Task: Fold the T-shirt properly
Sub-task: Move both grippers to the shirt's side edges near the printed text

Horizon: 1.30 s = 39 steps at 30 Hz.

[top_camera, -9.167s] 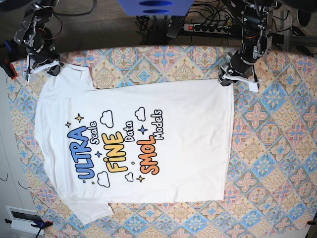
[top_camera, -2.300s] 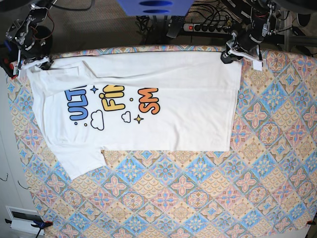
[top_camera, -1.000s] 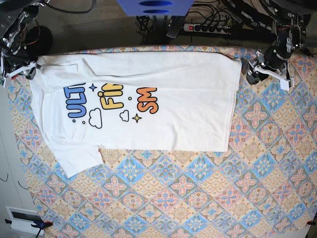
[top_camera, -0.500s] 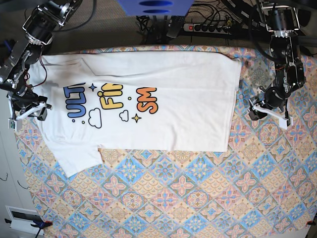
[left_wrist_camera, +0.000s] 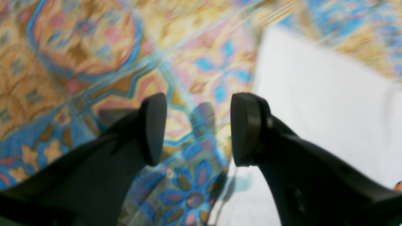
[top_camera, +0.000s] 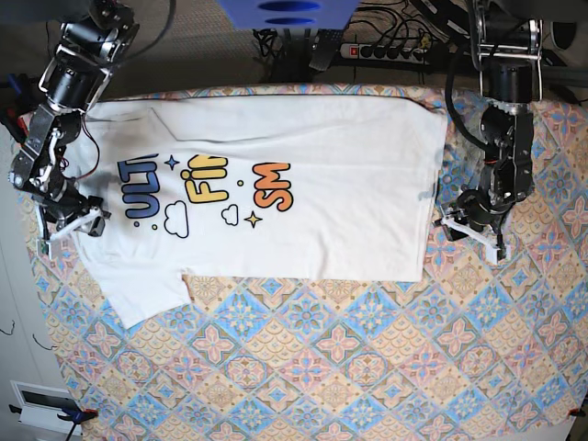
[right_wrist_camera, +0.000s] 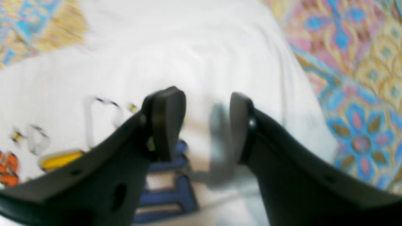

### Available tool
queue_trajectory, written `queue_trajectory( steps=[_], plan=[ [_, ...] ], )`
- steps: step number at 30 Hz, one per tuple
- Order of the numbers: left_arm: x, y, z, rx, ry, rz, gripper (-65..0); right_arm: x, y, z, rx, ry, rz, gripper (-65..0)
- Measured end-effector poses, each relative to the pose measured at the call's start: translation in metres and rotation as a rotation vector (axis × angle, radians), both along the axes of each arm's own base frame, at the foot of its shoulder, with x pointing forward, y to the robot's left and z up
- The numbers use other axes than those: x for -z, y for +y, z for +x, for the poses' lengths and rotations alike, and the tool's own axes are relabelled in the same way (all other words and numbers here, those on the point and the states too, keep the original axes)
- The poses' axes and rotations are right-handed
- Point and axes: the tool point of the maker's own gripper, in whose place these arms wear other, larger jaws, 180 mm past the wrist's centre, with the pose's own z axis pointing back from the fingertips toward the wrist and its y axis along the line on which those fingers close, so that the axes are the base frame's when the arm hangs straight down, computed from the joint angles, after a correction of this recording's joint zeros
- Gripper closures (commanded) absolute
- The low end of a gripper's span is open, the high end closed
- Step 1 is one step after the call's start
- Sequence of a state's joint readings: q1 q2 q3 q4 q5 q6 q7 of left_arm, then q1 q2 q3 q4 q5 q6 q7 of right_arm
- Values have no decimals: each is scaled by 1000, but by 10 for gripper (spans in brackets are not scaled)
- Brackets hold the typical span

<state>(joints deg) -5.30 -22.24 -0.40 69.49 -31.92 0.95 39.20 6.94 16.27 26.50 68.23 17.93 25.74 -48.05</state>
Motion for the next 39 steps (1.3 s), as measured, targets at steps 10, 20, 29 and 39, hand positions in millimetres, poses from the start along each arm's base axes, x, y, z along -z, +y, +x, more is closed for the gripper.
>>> queue_trajectory(
  steps=[10,20,29,39],
  plan=[
    [23,-17,31,45,8,34,-324,-19,-2,32,10,-70,19,-254],
    [26,-55,56,46,-29,-30,-324,-14,-4,27,19,-49,21,-254],
    [28,-70,58,78,-31,0,-320,-11,-3,24,17,-38,20,-254],
    [33,-90,52,151,-35,-38,0,-11,-3,24,18,-37,20,-252]
  ],
)
